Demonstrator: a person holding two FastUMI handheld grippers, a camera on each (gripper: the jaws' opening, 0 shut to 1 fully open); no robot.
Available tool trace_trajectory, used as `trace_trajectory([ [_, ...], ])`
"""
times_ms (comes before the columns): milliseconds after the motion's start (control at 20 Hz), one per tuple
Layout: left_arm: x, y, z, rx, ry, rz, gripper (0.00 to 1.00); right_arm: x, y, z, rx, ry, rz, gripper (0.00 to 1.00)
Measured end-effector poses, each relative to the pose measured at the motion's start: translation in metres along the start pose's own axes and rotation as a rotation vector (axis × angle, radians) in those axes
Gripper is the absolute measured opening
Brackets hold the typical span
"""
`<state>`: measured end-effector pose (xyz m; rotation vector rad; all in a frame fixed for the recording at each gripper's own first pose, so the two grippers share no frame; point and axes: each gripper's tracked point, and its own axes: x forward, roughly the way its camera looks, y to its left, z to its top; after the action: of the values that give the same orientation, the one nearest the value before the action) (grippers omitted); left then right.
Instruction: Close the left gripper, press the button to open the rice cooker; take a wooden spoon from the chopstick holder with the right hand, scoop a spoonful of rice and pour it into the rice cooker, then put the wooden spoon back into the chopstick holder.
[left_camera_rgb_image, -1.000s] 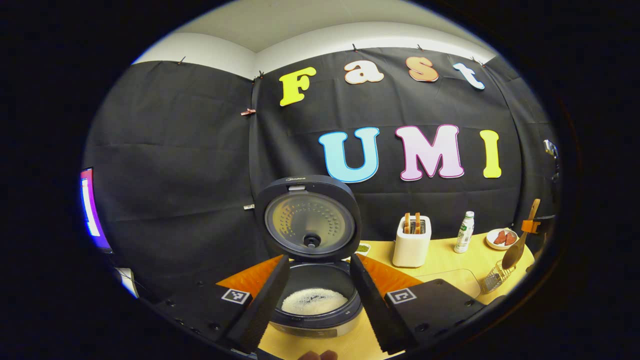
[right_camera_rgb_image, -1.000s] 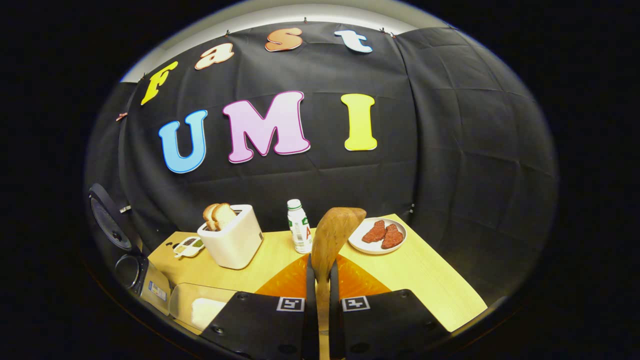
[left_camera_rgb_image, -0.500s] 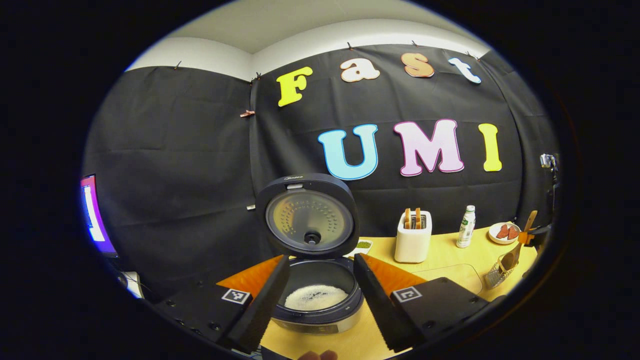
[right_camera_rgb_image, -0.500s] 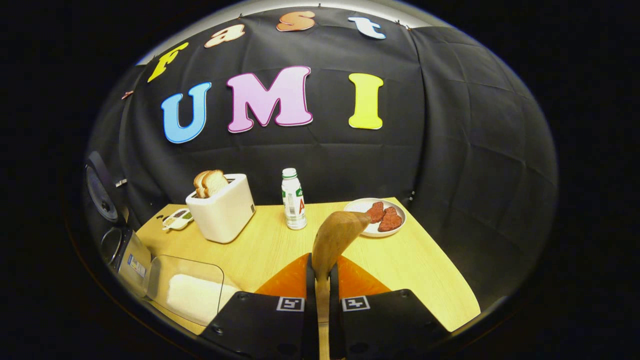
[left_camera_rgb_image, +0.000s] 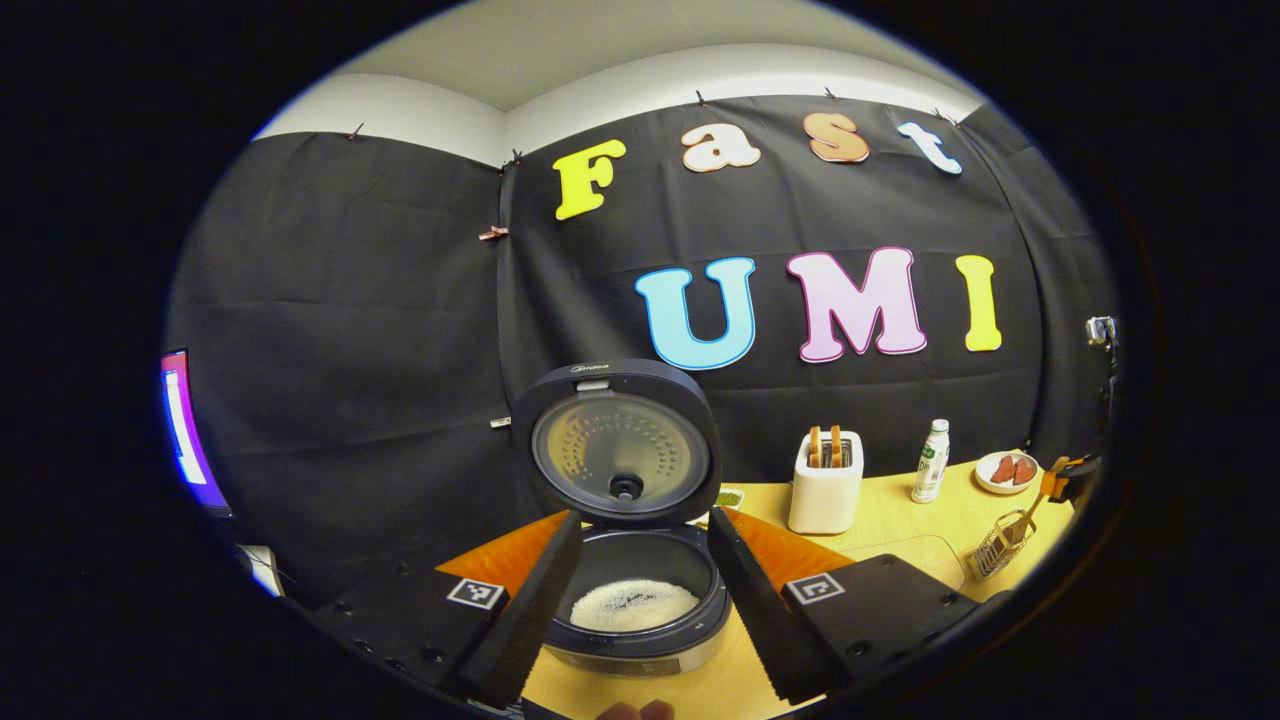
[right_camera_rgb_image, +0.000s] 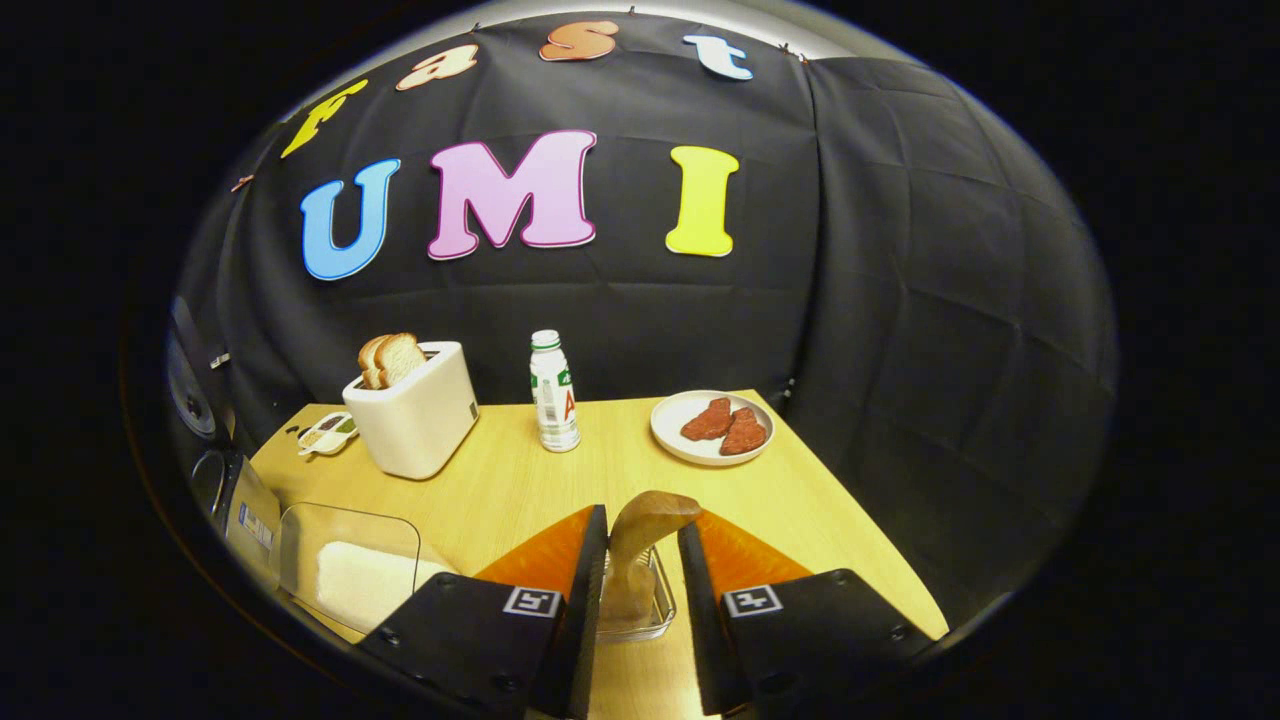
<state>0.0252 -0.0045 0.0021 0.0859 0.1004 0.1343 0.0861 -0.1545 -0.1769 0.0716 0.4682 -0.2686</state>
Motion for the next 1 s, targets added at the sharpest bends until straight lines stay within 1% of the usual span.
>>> trace_trajectory([
  [50,0.003,0.003,0.004,-0.001,-0.008,0.000,0.87,-0.004,-0.002,0.004,0.004,-0.008,-0.008,0.48],
  [100,0.008,0.004,0.007,0.004,-0.017,0.001,0.87,-0.007,-0.003,0.006,0.004,-0.015,-0.017,0.48],
  [150,0.015,0.007,0.012,0.013,-0.024,0.006,0.87,-0.011,-0.008,0.008,0.003,-0.021,-0.035,0.52],
  [250,0.028,0.011,0.020,0.019,-0.039,0.007,0.87,-0.019,-0.011,0.012,0.013,-0.033,-0.052,0.53],
  [350,0.039,0.011,0.029,0.017,-0.059,-0.006,0.87,-0.027,-0.009,0.015,0.018,-0.039,-0.053,0.54],
  [500,0.056,0.011,0.045,0.010,-0.094,-0.030,0.88,-0.040,-0.001,0.018,0.014,-0.051,-0.040,0.56],
  [550,0.062,0.011,0.050,-0.003,-0.099,-0.037,0.89,-0.046,0.004,0.020,0.013,-0.058,-0.030,0.57],
  [600,0.069,0.012,0.052,-0.024,-0.097,-0.048,0.89,-0.051,0.008,0.021,0.010,-0.065,-0.020,0.60],
  [700,0.084,0.016,0.057,-0.062,-0.085,-0.059,0.90,-0.061,0.021,0.024,-0.005,-0.079,0.005,0.60],
  [850,0.106,0.033,0.082,-0.045,-0.131,-0.039,0.90,-0.072,0.035,0.031,-0.048,-0.114,0.031,0.63],
  [950,0.116,0.037,0.104,-0.028,-0.174,-0.046,0.90,-0.077,0.041,0.034,-0.081,-0.133,0.036,0.63],
  [1000,0.123,0.038,0.114,-0.023,-0.197,-0.054,0.93,-0.078,0.045,0.033,-0.083,-0.134,0.042,0.63],
])
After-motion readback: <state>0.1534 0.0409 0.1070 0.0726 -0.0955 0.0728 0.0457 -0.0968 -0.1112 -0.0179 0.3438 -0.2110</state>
